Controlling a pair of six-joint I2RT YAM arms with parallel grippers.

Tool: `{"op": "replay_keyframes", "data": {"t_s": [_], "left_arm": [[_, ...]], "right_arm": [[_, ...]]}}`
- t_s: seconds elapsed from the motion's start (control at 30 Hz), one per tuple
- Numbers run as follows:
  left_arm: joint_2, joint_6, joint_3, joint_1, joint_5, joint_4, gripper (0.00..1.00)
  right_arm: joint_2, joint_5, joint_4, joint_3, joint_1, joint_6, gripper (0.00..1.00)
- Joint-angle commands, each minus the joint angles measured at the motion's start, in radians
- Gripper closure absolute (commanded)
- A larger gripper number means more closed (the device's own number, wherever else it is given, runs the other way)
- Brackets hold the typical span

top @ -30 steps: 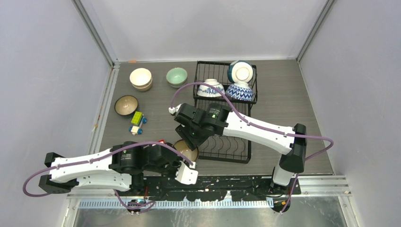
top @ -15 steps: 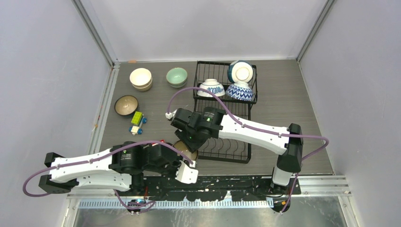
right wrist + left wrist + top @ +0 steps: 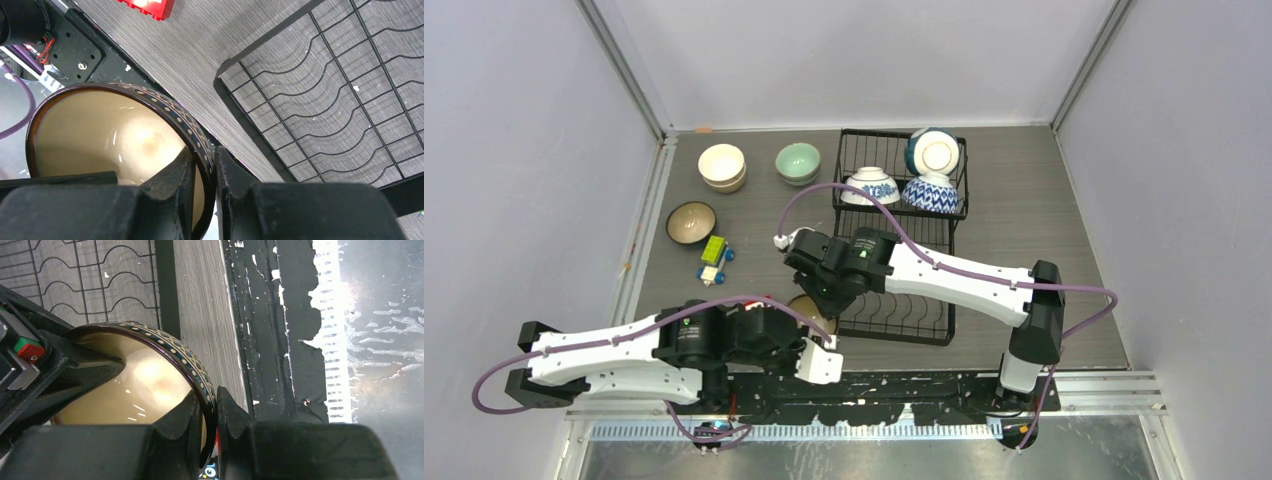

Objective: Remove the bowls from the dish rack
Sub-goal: Place the bowl at the center of the board.

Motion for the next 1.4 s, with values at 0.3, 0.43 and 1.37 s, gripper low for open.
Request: {"op": "replay_keyframes", "data": {"t_s": [0.3,0.43,1.37], "left_arm": [[-0.085,-0.055,0.016,0.000,-0.127,0.138,0.01],[-0.115,-0.077,0.014,-0.001,-0.138,0.161,0.00],[-0.190,-0.533,-0.331,0.001,-0.429,0.776,0.00]], "right_arm": [[-0.040,0.060,0.028,0.021,0.015,0.017,0.99],[-0.060,0.082,0.001,0.049,0.014,0.015,0.99],[-0.566,0.542,-0.138,0.029,-0.456,0.019,0.99]]}}
